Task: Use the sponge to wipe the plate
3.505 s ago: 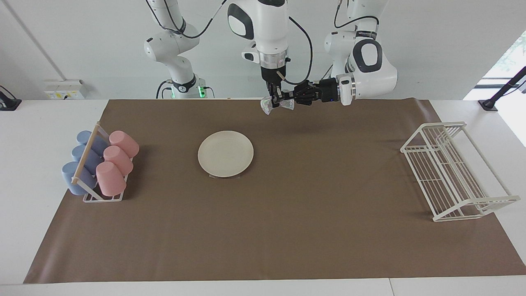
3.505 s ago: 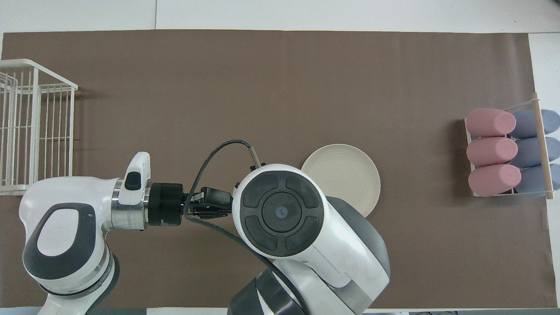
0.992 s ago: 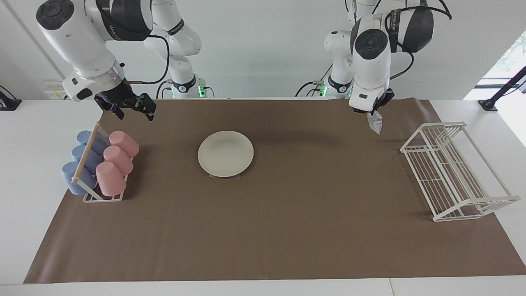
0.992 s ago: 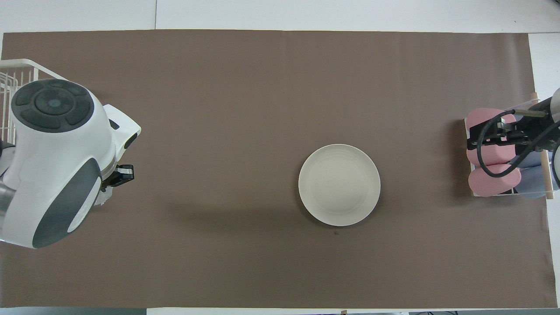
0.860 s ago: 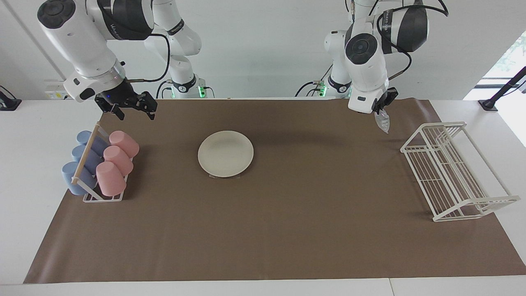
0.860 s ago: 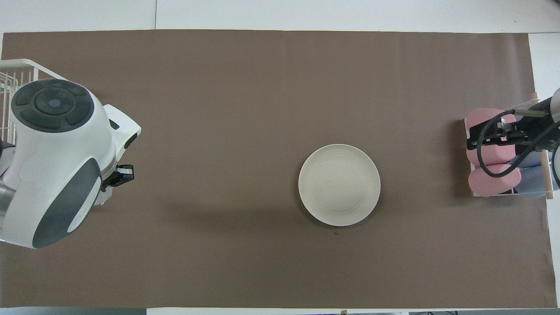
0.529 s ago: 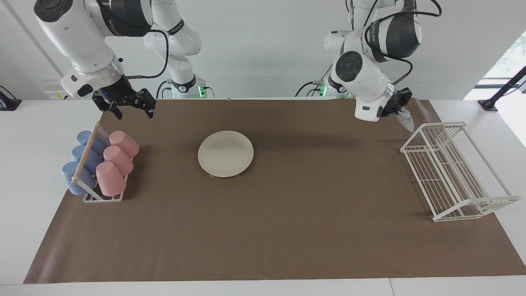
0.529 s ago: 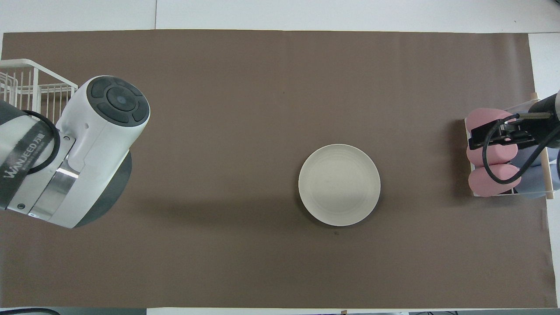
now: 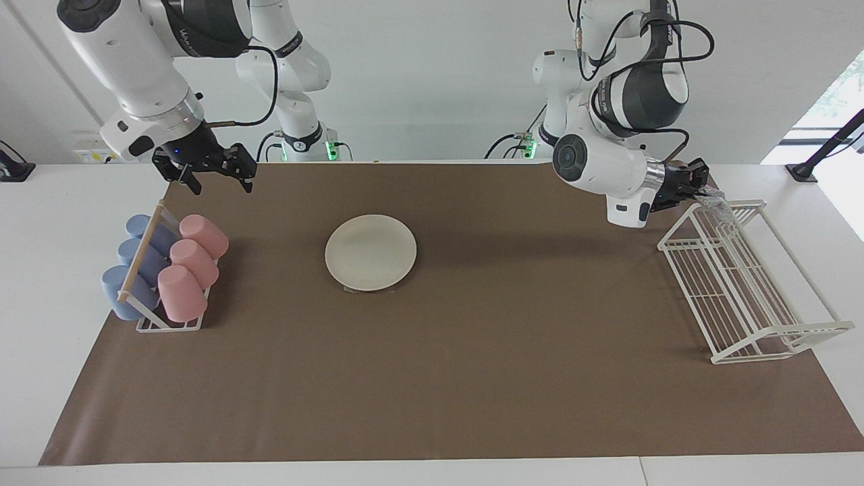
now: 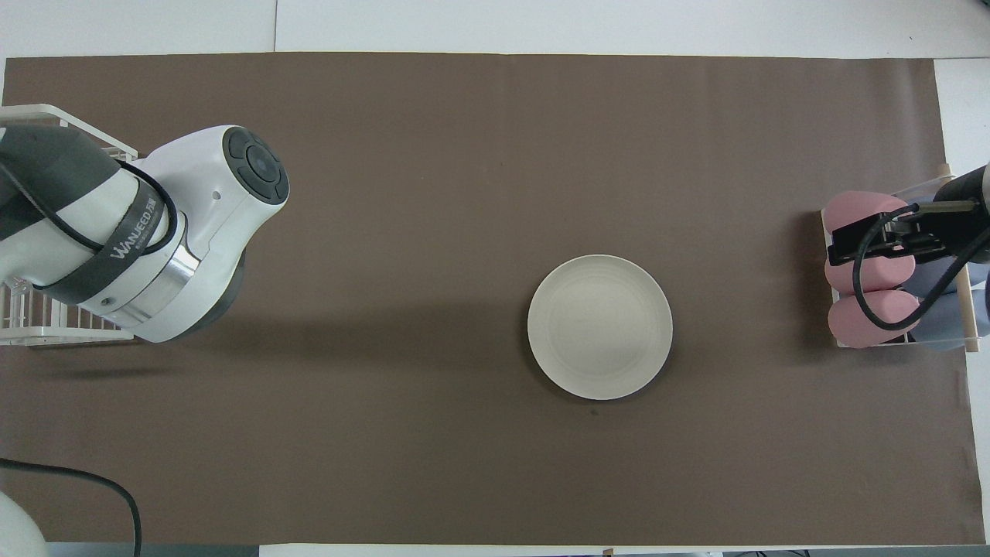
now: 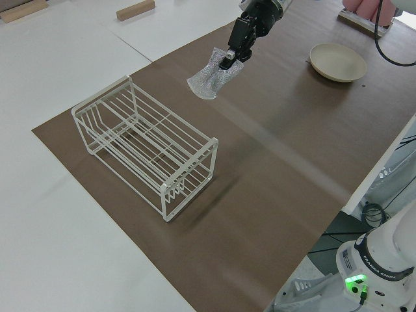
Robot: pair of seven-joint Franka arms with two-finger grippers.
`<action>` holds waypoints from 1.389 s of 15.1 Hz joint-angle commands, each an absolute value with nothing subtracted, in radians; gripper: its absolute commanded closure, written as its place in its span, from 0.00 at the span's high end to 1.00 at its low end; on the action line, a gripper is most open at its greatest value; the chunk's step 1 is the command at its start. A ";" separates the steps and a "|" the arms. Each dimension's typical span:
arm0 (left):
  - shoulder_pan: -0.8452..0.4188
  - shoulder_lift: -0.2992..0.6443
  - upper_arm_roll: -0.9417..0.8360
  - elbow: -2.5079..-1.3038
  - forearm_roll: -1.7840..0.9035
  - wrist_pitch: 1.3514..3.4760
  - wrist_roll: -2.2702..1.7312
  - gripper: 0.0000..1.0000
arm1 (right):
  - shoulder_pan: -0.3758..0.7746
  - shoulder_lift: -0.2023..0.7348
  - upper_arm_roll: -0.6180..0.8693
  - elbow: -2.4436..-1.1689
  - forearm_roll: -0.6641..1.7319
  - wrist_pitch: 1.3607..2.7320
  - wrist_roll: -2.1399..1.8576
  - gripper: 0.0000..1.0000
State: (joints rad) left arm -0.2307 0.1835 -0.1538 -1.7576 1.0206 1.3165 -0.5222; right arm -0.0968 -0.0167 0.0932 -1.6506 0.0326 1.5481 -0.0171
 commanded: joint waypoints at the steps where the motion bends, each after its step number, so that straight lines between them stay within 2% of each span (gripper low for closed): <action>1: -0.212 0.370 -0.152 -1.599 1.103 1.220 -0.528 0.00 | -0.100 -0.043 0.104 -1.655 0.017 1.531 -0.089 1.00; 3: -0.204 0.428 -0.153 -1.527 1.124 1.195 -0.526 0.00 | -0.095 -0.048 0.106 -1.657 0.017 1.513 -0.115 1.00; 5: -0.189 0.465 -0.153 -1.517 1.115 1.201 -0.526 0.00 | -0.095 -0.048 0.106 -1.657 0.017 1.513 -0.117 1.00; 14: -0.123 0.465 -0.153 -1.560 0.994 1.313 -0.555 0.00 | -0.087 -0.052 0.106 -1.666 0.015 1.526 -0.190 1.00; 21: -0.098 0.456 -0.153 -1.608 0.996 1.373 -0.637 0.00 | -0.103 -0.051 0.100 -1.667 0.018 1.529 -0.179 1.00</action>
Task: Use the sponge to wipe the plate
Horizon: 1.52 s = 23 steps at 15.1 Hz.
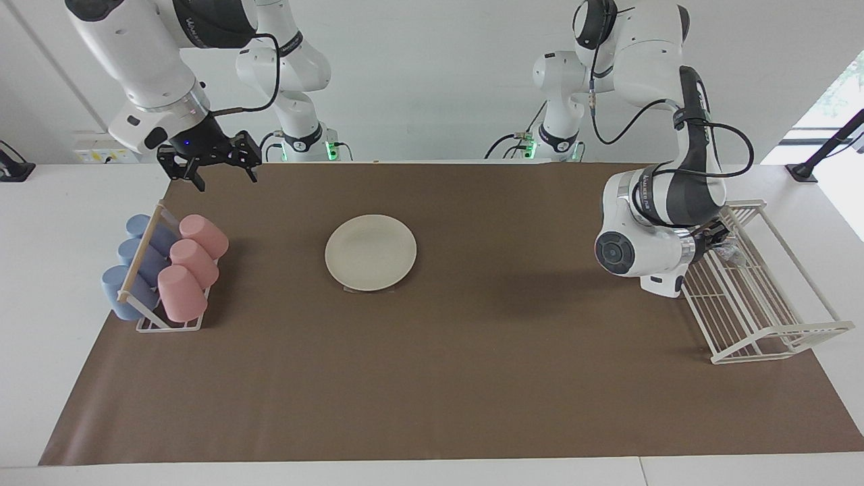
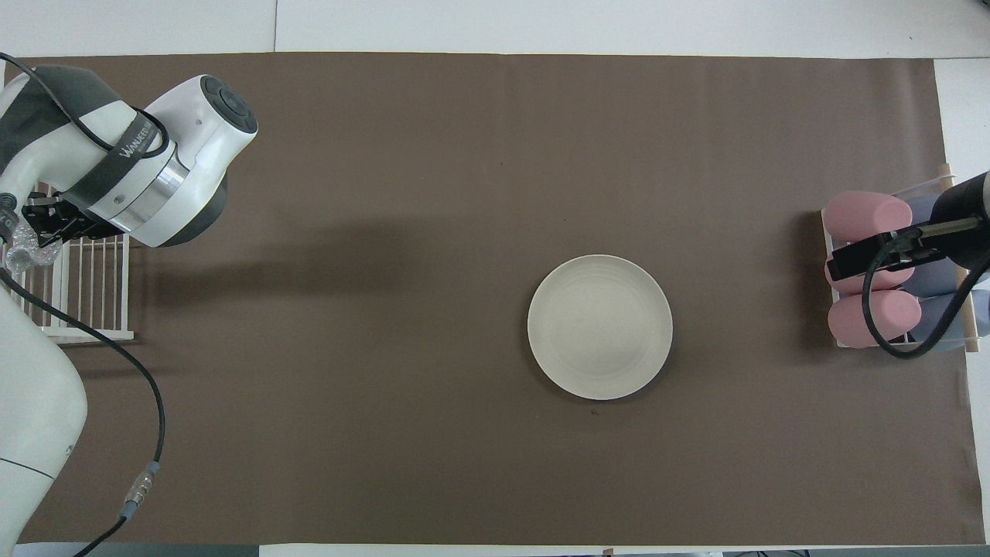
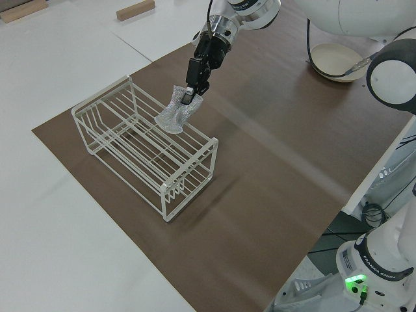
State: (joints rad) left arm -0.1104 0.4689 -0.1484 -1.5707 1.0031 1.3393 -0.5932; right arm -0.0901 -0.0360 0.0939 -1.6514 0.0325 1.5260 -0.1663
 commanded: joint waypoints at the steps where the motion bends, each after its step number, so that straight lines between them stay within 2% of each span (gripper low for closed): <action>1: -0.100 0.454 -0.153 -1.606 0.996 1.376 -0.637 0.00 | -0.103 -0.051 0.100 -1.667 0.017 1.529 -0.167 1.00; 4: -0.097 0.456 -0.153 -1.601 0.996 1.377 -0.635 0.00 | -0.103 -0.051 0.100 -1.664 0.018 1.531 -0.114 1.00; 5: -0.094 0.456 -0.153 -1.600 0.996 1.378 -0.634 0.16 | -0.103 -0.051 0.101 -1.664 0.020 1.531 -0.110 1.00; 6: -0.094 0.456 -0.153 -1.600 0.997 1.378 -0.634 0.58 | -0.103 -0.051 0.101 -1.664 0.020 1.531 -0.110 1.00; 7: -0.094 0.456 -0.153 -1.598 0.999 1.378 -0.634 0.71 | -0.103 -0.049 0.100 -1.664 0.023 1.529 -0.109 1.00; 8: -0.094 0.456 -0.153 -1.598 1.000 1.379 -0.632 0.92 | -0.103 -0.049 0.098 -1.664 0.021 1.528 -0.109 1.00; 9: -0.094 0.456 -0.153 -1.597 1.002 1.379 -0.630 1.00 | -0.103 -0.051 0.098 -1.664 0.021 1.526 -0.109 1.00; 19: -0.094 0.456 -0.153 -1.592 1.002 1.385 -0.627 1.00 | -0.101 -0.052 0.098 -1.664 0.020 1.517 -0.110 1.00; 23: -0.069 0.436 -0.160 -1.528 0.898 1.419 -0.611 1.00 | -0.101 -0.051 0.098 -1.664 0.020 1.517 -0.110 1.00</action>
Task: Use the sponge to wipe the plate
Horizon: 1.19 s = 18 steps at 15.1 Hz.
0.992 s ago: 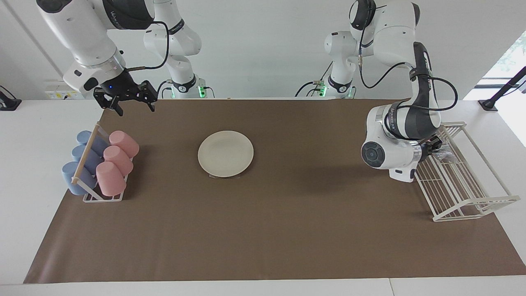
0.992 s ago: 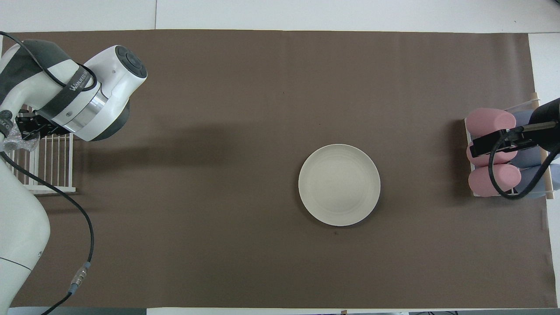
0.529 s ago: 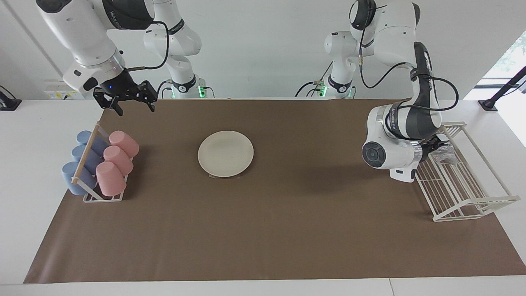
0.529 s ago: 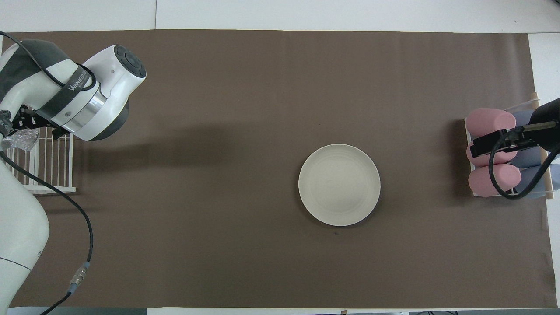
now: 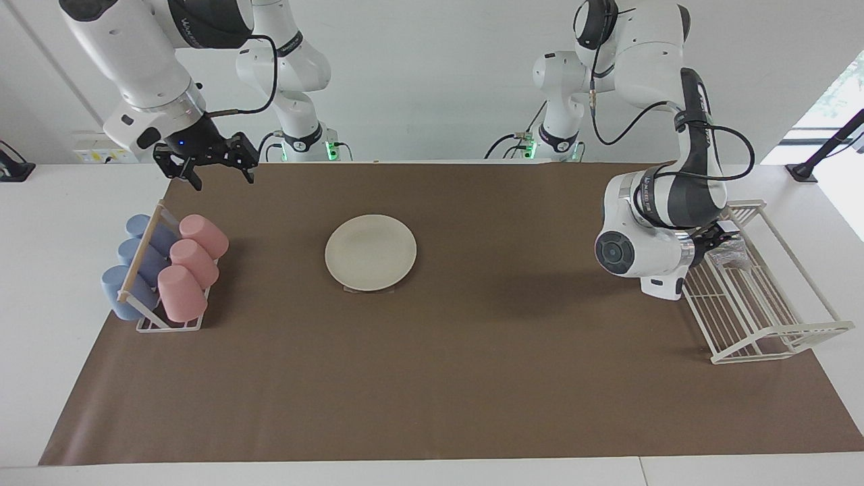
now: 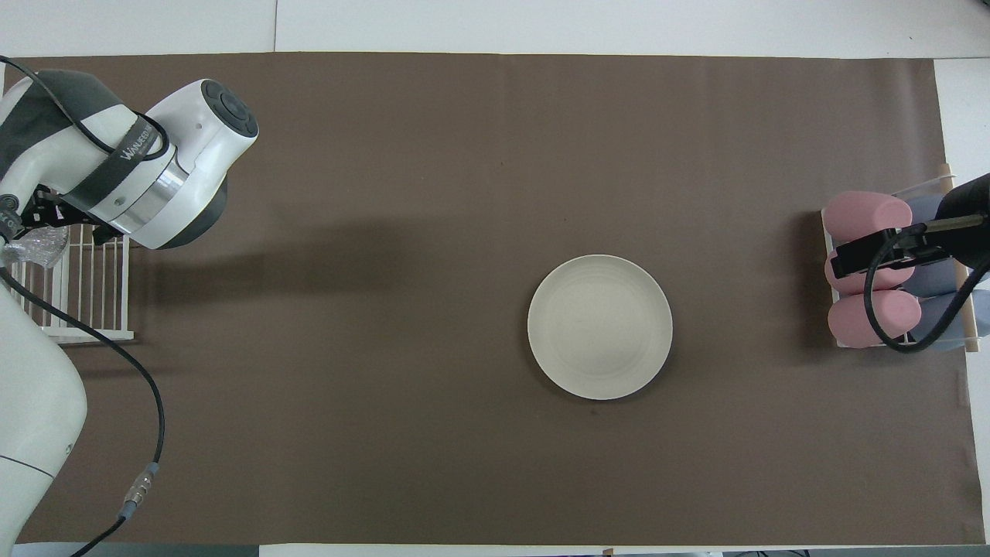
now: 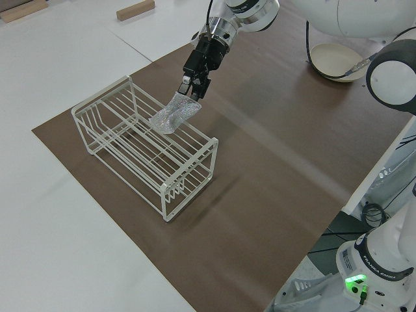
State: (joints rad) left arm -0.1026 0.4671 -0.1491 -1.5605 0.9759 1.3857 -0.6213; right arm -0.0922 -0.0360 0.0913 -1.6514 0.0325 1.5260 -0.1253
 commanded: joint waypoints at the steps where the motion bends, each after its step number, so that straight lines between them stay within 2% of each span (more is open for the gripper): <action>1: -0.057 0.410 -0.160 -1.507 0.843 1.442 -0.577 1.00 | -0.101 -0.052 0.098 -1.664 0.020 1.517 -0.110 1.00; 6: -0.005 0.310 -0.153 -1.427 0.570 1.448 -0.469 1.00 | -0.101 -0.052 0.098 -1.664 0.020 1.517 -0.110 1.00; 11: 0.049 0.140 -0.144 -1.425 0.245 1.450 -0.361 1.00 | -0.101 -0.052 0.098 -1.664 0.020 1.517 -0.110 1.00; 15: 0.041 0.019 -0.132 -1.476 0.106 1.411 -0.321 1.00 | -0.101 -0.052 0.098 -1.664 0.020 1.517 -0.110 1.00; 18: 0.022 -0.075 -0.082 -1.572 -0.029 1.411 -0.296 1.00 | -0.101 -0.052 0.098 -1.664 0.020 1.517 -0.110 1.00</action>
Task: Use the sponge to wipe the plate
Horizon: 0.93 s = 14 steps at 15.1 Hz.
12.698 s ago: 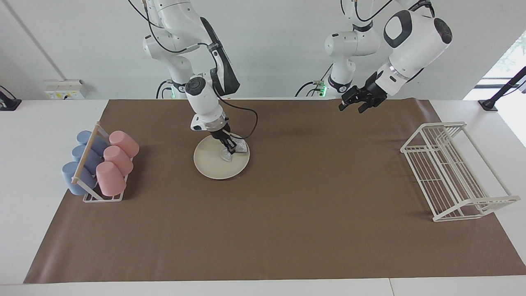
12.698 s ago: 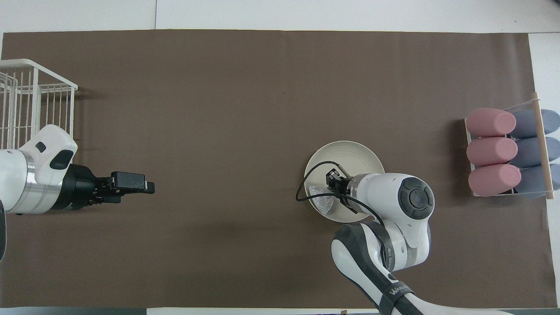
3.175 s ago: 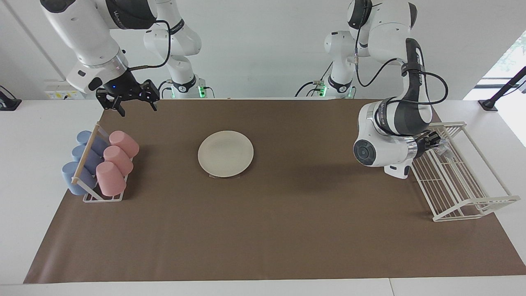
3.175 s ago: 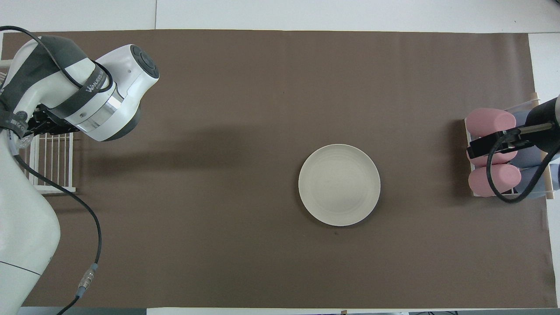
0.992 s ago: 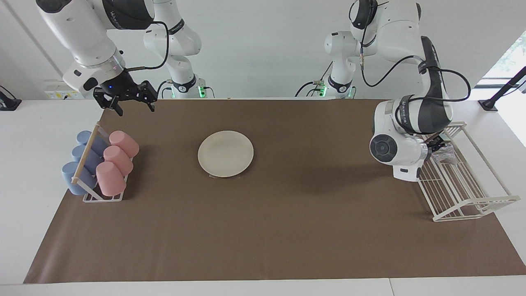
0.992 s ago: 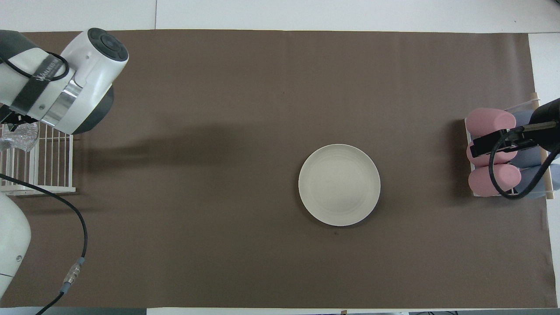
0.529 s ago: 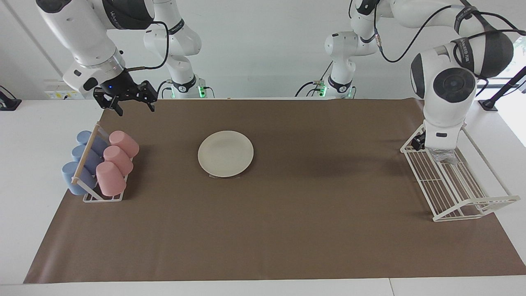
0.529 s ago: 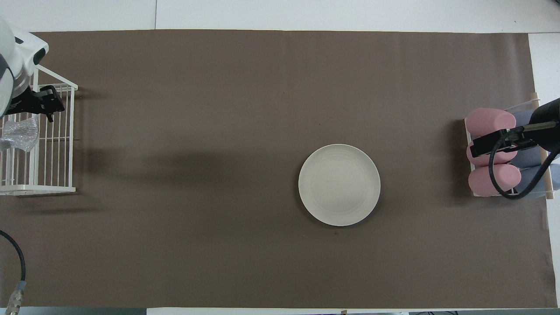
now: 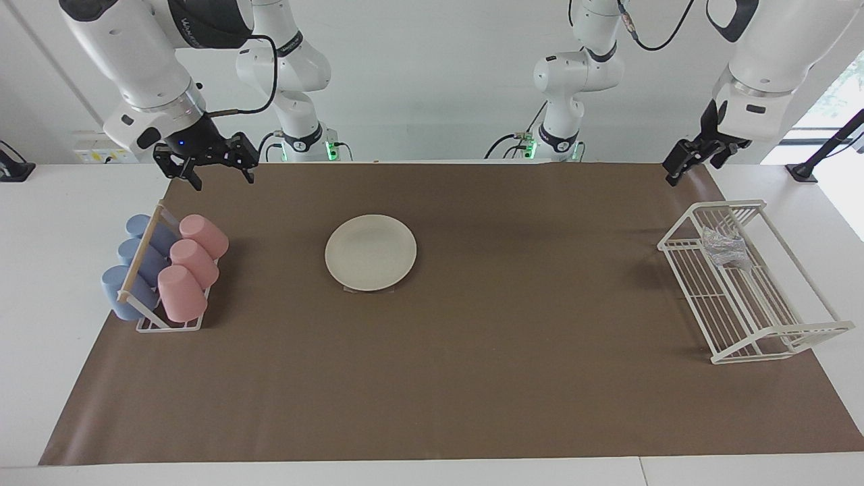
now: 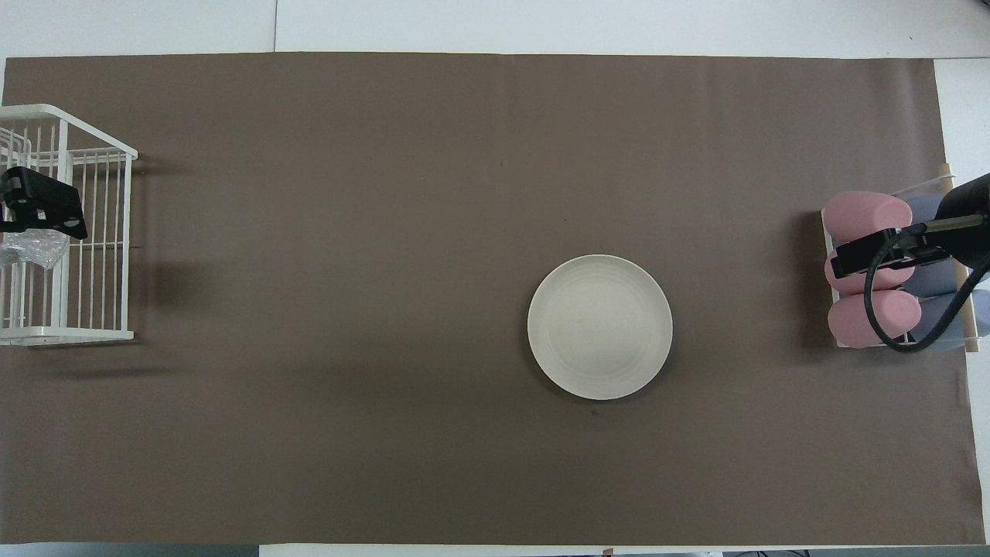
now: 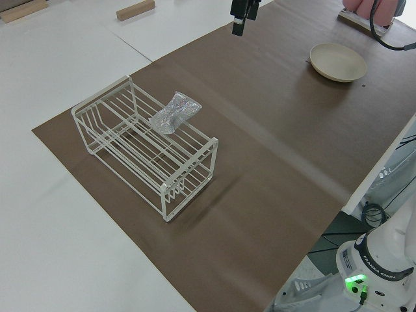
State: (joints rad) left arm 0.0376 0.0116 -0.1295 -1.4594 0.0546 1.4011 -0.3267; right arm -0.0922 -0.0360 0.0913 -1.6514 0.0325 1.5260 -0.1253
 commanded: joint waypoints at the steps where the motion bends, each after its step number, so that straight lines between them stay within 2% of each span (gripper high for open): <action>1: -0.016 -0.087 -0.054 -1.588 -0.047 1.411 -0.296 1.00 | -0.101 -0.051 0.098 -1.664 0.020 1.517 -0.110 1.00; 3: -0.066 -0.089 -0.008 -1.600 -0.054 1.423 -0.296 1.00 | -0.101 -0.052 0.098 -1.664 0.020 1.517 -0.110 1.00; 7: -0.074 -0.064 0.008 -1.591 -0.051 1.505 -0.295 1.00 | -0.101 -0.052 0.098 -1.664 0.020 1.517 -0.110 1.00; 14: -0.117 -0.034 0.028 -1.568 -0.037 1.460 -0.295 1.00 | -0.101 -0.051 0.098 -1.666 0.020 1.516 -0.110 1.00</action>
